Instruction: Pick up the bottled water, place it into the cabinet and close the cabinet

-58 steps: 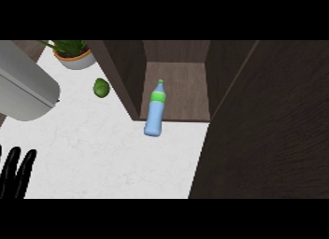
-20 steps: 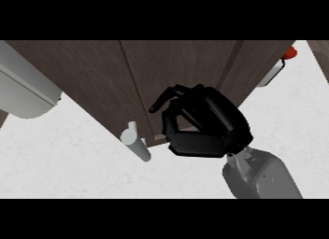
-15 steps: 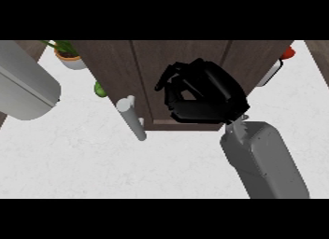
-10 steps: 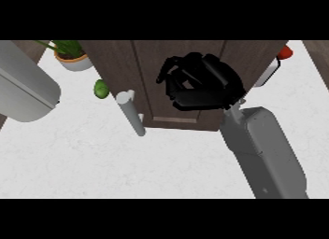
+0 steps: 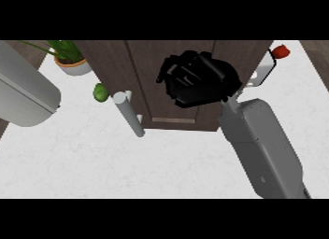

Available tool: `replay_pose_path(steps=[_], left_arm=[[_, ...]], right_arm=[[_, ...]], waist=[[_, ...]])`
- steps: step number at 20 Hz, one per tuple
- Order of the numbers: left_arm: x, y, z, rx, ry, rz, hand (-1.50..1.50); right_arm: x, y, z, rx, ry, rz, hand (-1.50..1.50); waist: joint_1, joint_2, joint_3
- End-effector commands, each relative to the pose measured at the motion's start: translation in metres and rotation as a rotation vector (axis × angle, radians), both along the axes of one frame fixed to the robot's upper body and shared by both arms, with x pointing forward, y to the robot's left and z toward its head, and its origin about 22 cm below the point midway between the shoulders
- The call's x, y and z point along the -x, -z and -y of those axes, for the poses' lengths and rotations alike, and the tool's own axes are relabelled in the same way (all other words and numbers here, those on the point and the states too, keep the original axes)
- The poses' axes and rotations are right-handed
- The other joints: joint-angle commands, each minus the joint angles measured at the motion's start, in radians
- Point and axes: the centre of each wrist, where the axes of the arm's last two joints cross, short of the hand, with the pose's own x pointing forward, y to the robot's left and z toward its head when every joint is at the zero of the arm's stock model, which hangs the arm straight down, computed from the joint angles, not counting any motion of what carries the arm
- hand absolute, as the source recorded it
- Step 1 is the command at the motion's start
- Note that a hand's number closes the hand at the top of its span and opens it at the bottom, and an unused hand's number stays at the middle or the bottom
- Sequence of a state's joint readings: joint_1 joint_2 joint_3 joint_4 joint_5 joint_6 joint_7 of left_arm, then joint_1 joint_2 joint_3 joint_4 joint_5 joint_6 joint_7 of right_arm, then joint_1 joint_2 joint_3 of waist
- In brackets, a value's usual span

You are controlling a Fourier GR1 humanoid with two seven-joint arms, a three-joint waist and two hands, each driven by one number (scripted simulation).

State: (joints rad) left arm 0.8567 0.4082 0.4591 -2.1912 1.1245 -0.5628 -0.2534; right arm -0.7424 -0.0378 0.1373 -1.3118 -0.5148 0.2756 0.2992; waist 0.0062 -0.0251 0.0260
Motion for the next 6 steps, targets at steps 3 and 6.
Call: replay_pose_path(steps=[3, 6], left_arm=[[-0.001, 0.001, 0.002, 0.015, 0.029, -0.01, -1.5], [-0.005, -0.001, 0.001, 0.023, 0.026, -0.002, -1.5]], right_arm=[[-0.022, -0.026, -0.029, -0.014, -0.018, -0.032, 1.5], [-0.017, -0.021, -0.029, -0.012, -0.027, -0.022, 1.5]], waist=[[0.049, 0.035, -0.027], [0.048, 0.035, -0.027]])
